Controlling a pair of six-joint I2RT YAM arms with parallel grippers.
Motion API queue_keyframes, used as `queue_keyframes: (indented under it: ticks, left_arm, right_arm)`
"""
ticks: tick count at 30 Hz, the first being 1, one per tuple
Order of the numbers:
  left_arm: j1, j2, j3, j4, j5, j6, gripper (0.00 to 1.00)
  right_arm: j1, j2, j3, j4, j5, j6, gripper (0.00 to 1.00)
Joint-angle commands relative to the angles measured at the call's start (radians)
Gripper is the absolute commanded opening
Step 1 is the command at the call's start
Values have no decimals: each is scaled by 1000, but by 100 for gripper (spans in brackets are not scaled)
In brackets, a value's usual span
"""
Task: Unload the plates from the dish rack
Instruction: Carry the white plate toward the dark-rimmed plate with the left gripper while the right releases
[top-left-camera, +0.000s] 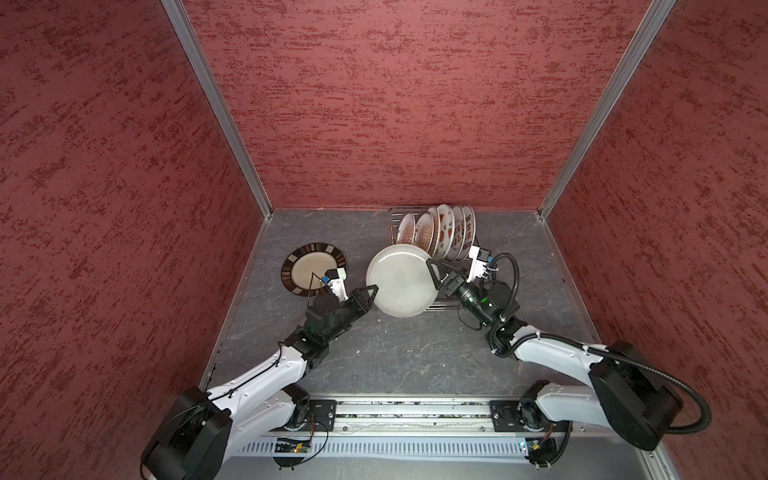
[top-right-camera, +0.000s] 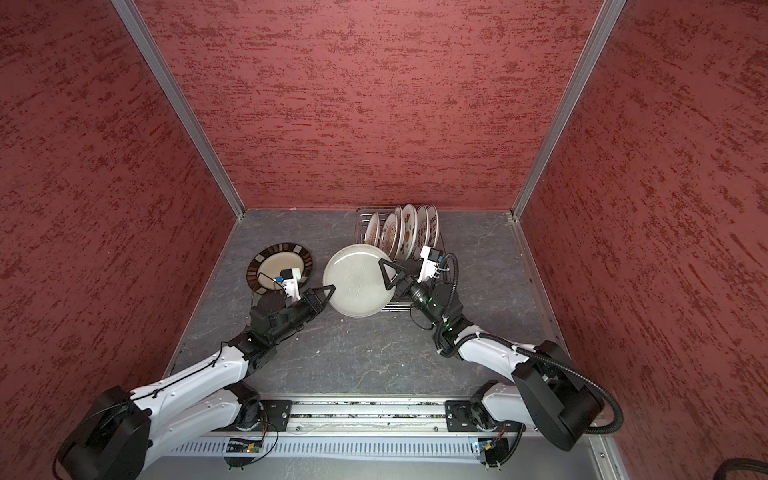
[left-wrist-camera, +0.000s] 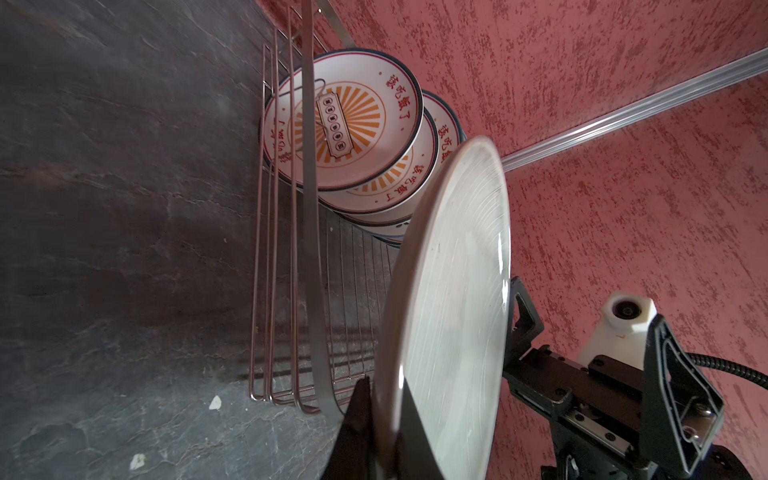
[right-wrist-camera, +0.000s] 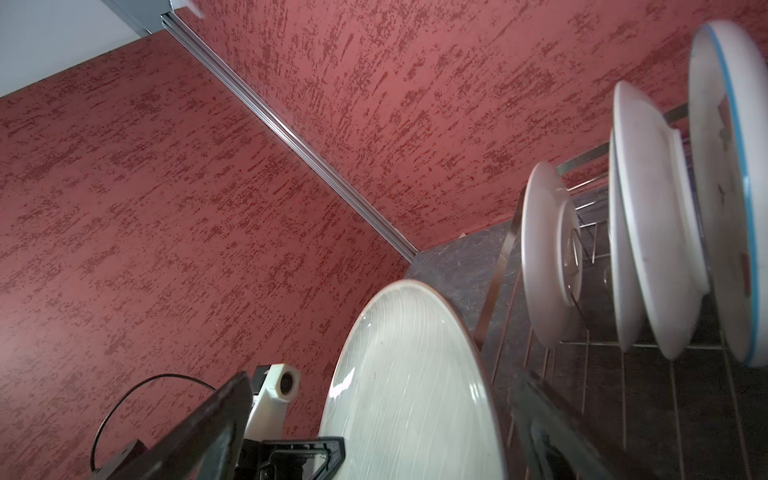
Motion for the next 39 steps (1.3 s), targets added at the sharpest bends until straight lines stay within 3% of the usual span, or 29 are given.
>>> queue_keyframes:
  ticks: [1,7,13,18,30,39]
  left_arm:
    - [22,-57,15,140,-22,-24,0]
    - [92,-68,7,131,-16,-53,0]
    - [177,-77,8,108,0,-80,0]
    - [254,-84,-5,102,-3,-103,0]
    - [477,-94,-20,19,3,-151,0]
    - [623,-49,-48,-60,-25,-208,0]
  right_arm:
    - [5,-10,22,-30,32,-15,99]
    - [5,-21,14,-17,21,-37,99]
    - [14,36,118,-104,-135,-136,98]
    - [154,116,297,-329,43,-329,99]
    - [313,413,653,-657,173,-514,99]
    - [392,568,825,-721,124,-610,99]
